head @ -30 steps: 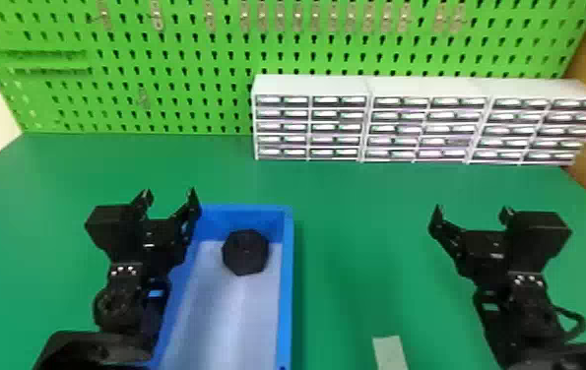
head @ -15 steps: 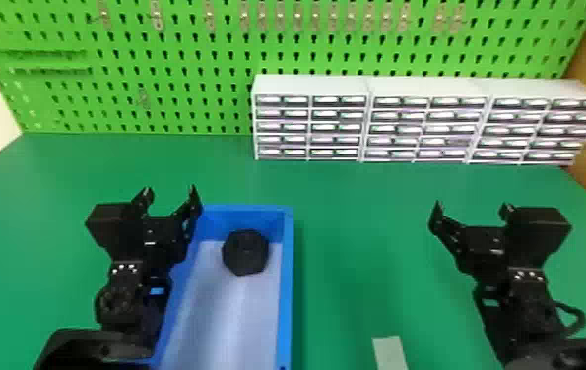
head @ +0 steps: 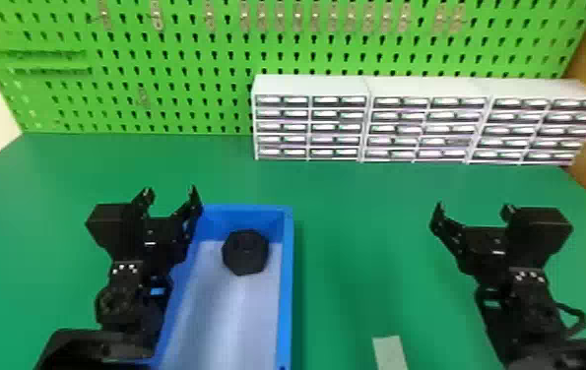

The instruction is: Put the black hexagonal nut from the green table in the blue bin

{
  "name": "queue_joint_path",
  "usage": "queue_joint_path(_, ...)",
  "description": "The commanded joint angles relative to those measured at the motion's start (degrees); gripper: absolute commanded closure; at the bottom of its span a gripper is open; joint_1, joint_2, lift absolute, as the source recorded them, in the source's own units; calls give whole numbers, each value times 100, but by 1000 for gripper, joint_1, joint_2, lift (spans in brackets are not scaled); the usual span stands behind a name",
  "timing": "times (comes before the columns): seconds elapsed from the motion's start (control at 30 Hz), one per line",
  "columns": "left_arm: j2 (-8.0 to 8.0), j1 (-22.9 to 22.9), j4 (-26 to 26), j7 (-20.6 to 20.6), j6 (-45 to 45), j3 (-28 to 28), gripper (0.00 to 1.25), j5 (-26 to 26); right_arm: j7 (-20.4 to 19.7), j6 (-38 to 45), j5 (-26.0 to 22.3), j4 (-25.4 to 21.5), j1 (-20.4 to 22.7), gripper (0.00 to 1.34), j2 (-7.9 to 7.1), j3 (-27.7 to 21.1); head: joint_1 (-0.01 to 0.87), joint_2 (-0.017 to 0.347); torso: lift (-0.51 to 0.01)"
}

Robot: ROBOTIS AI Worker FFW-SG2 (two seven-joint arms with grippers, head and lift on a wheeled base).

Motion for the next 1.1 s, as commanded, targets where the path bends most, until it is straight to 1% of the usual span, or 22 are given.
queue_joint_path(0.0, 0, 7, 0, 0, -14, 2, 502, 8, 0, -1, 9, 0, 17, 171, 9, -39, 657, 57, -95)
queue_joint_path(0.2, -9, 34, 0, 0, -14, -6, 502, 17, 0, -1, 0, -18, 52, 173, 35, -91, 657, 57, -95)
queue_joint_path(0.67, -9, 42, 0, 0, -14, 11, 502, 26, 0, -1, 0, -26, 96, 173, 35, -109, 657, 57, -95)
queue_joint_path(0.9, -17, 51, 0, 9, -14, -6, 502, 35, 0, 61, -18, -44, 105, 173, 9, -109, 657, 57, -95)
queue_joint_path(1.07, -17, 69, 0, 9, -41, 2, 502, 35, 0, 61, -9, -44, 96, 173, 27, -118, 657, 57, -95)
